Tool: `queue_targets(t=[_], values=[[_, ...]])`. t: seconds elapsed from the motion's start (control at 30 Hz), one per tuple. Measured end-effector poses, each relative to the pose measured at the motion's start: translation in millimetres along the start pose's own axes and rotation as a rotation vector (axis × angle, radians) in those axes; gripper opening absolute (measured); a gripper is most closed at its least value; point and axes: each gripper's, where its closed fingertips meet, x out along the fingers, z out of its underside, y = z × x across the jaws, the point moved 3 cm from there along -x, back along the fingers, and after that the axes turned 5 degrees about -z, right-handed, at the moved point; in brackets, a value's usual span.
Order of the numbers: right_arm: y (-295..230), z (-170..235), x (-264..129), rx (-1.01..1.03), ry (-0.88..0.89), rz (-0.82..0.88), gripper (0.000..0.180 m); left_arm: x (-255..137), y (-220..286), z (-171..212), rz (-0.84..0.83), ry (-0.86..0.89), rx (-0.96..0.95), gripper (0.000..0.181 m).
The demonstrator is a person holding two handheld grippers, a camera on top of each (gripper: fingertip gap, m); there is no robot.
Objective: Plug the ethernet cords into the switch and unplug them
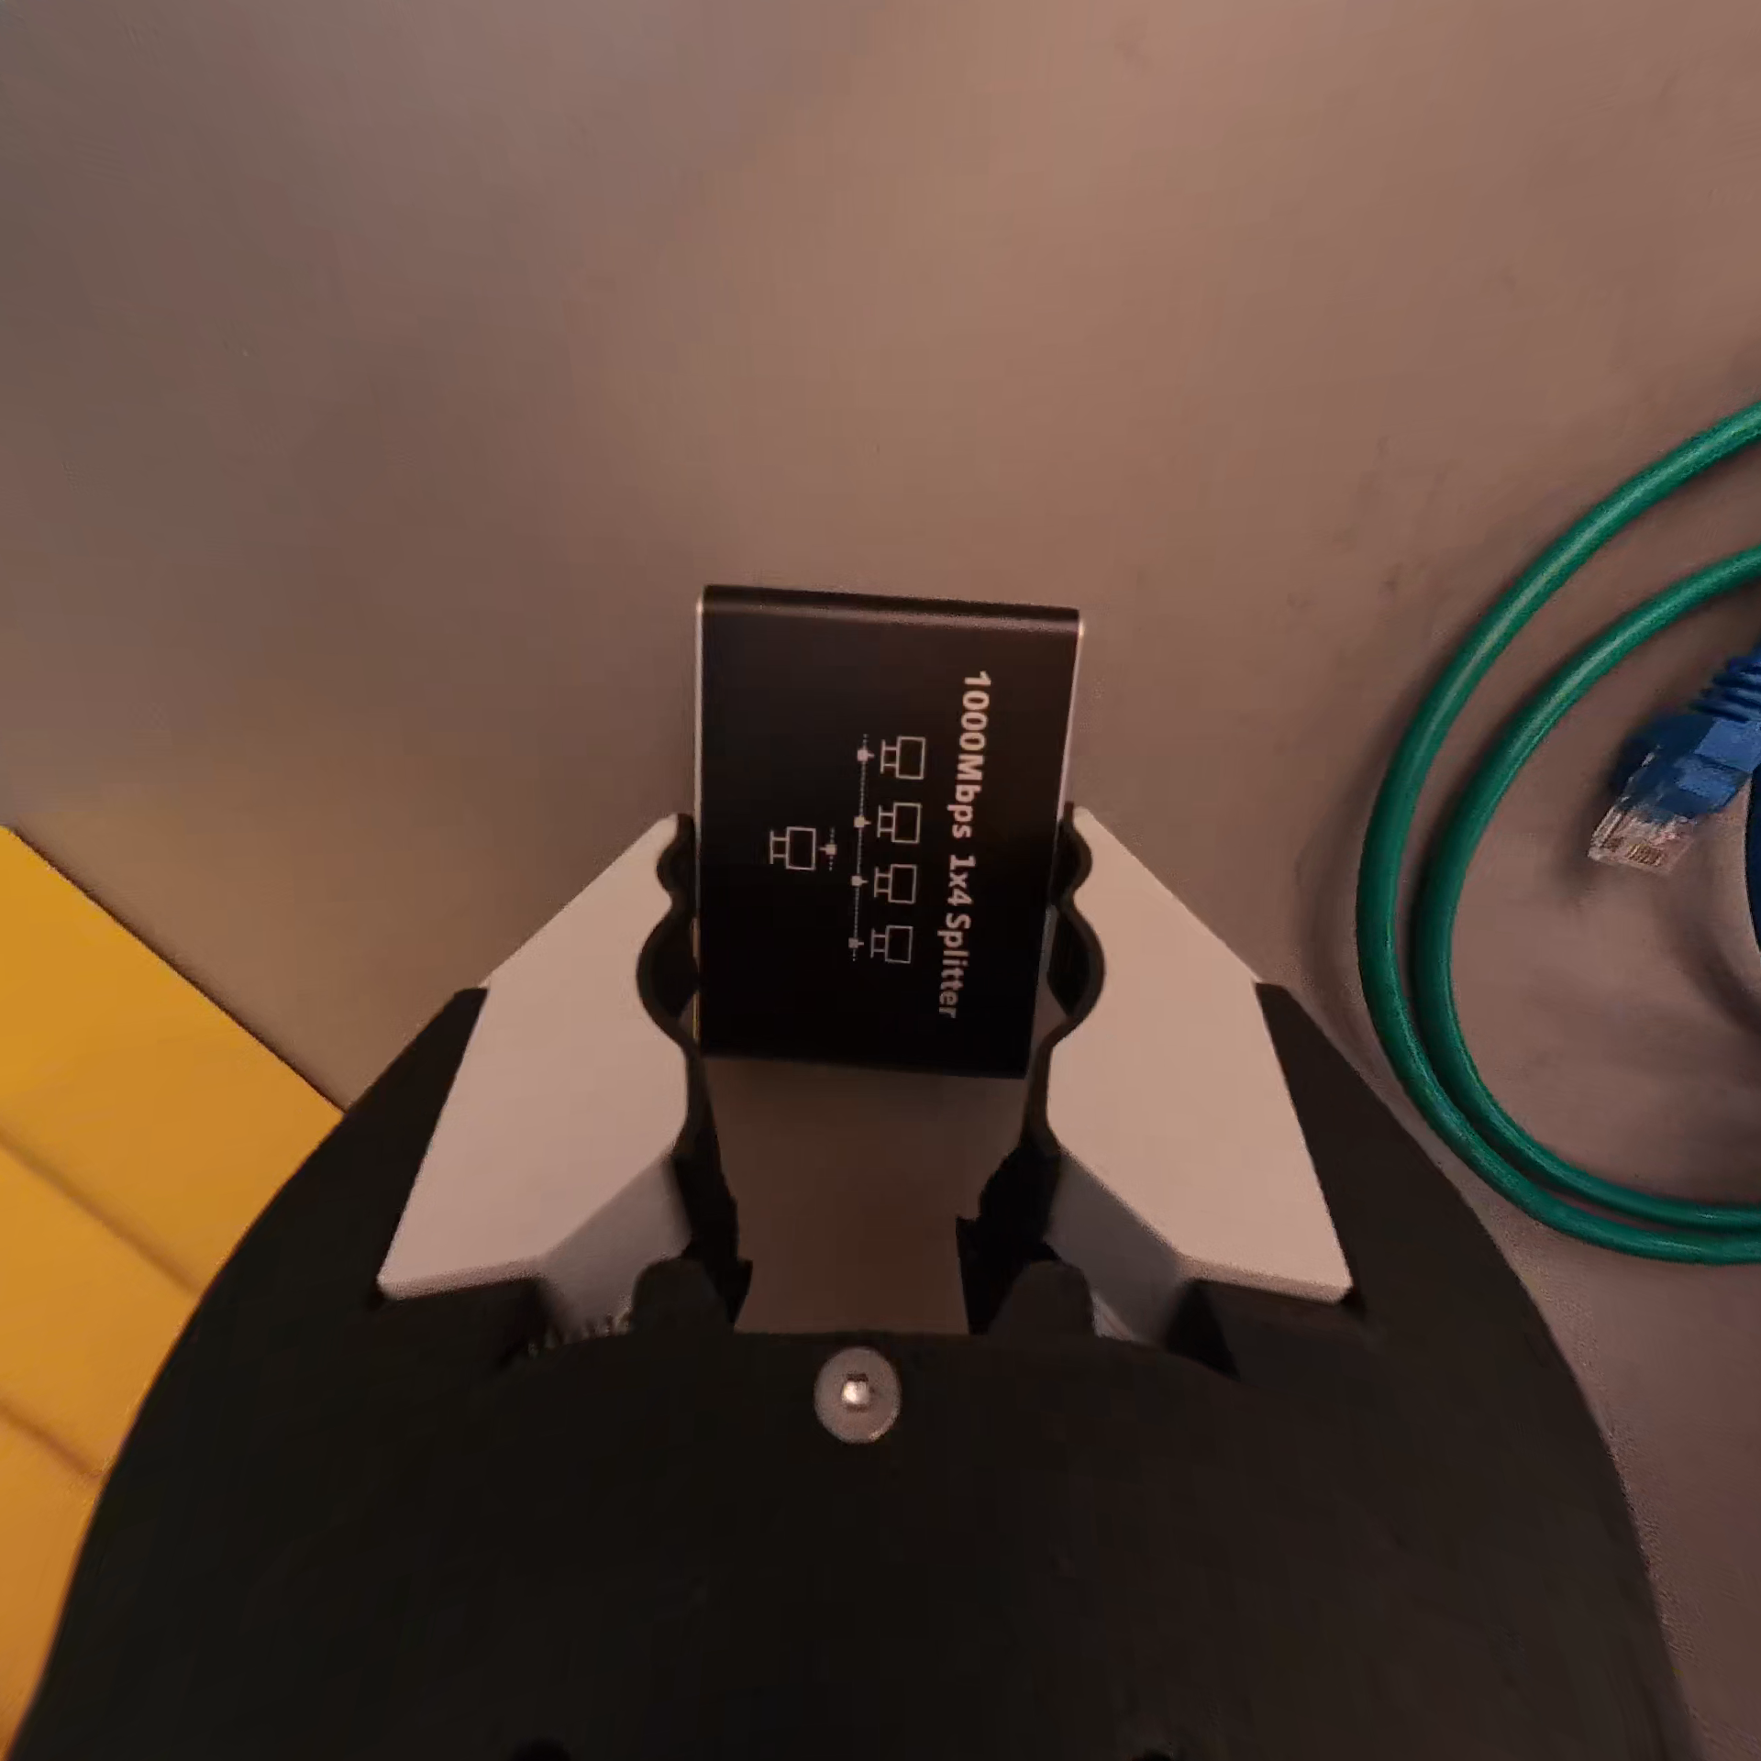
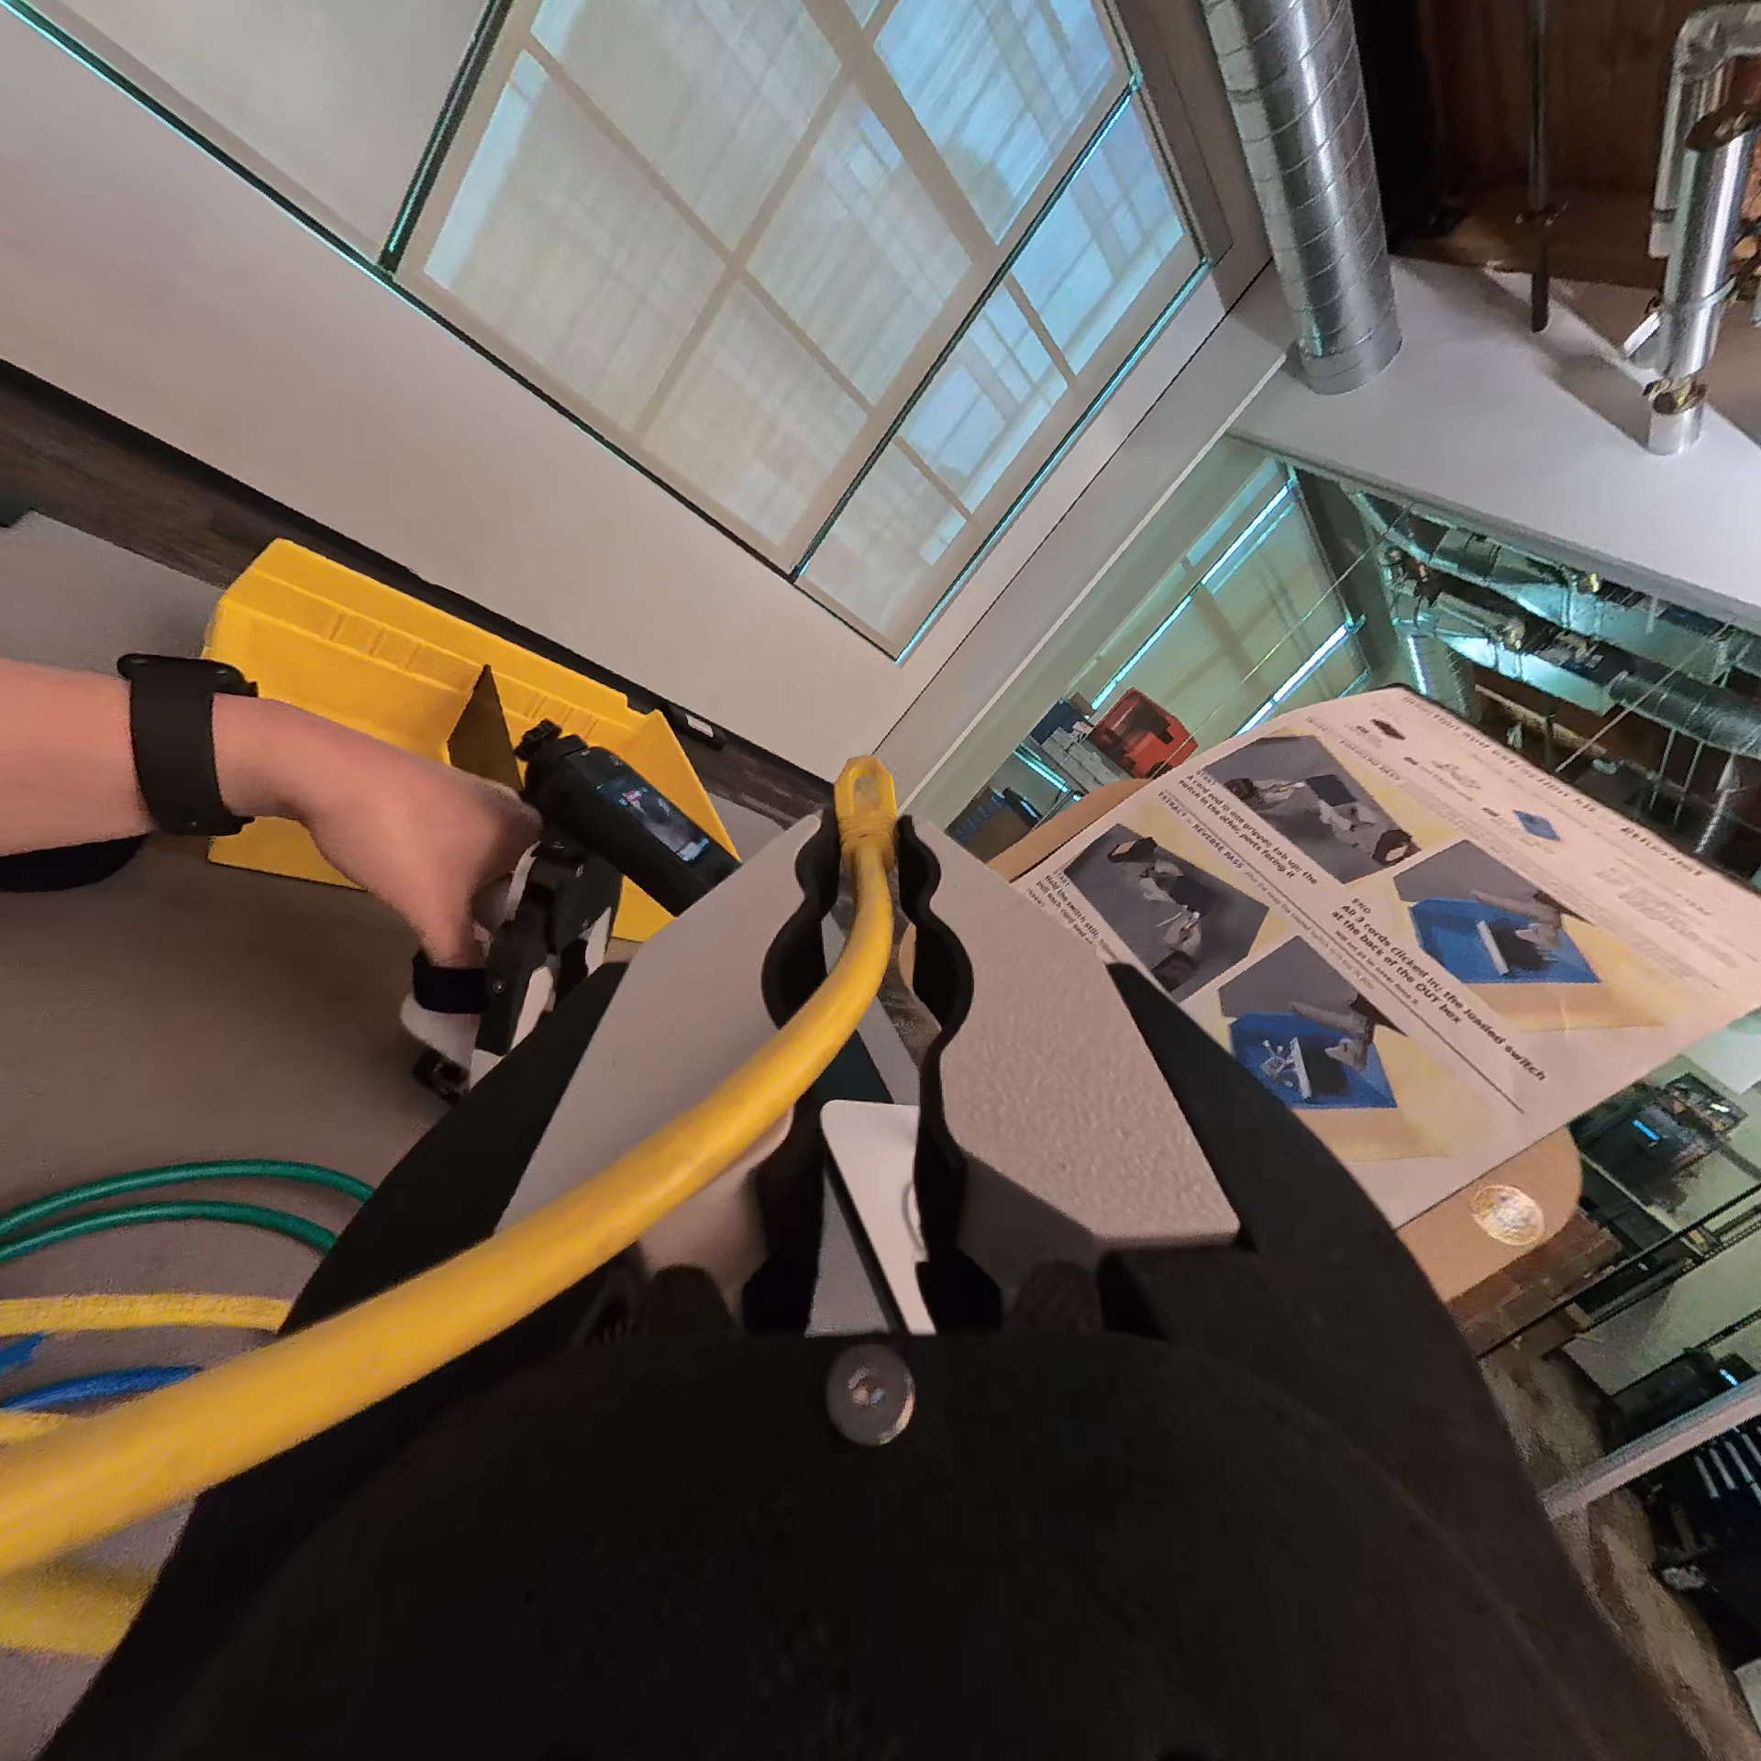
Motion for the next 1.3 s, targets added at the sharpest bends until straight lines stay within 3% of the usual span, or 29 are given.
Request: queue_targets(t=[0.03, 0.23, 0.47, 0.67, 1.3], values=[[-1.0, 3.2, 1.9, 0.008, -0.009, -0.006, 0.01, 0.2, -0.3, -0.9, 0.002, -0.008, 0.003, 0.074], [-13.3, 32.1, 19.9, 0.07, -0.1, -0.055, 0.011, -12.4, -5.9, -10.6, 0.034, 0.064, -0.045, 0.074], [-42.9, 68.4, 49.4, 0.106, -0.232, -0.087, 0.011, -103.2, 10.1, -49.1, 0.179, 0.441, -0.141, 0.073], [-48.3, 72.3, 54.1, 0.12, -0.228, -0.075, 0.011, -156.9, 35.3, -61.3, 0.23, 0.594, -0.148, 0.073], [-33.3, 51.3, 46.2, 0.089, -0.158, 0.047, 0.011, -182.0, 55.4, -76.4, 0.137, 0.704, -0.101, 0.073]])
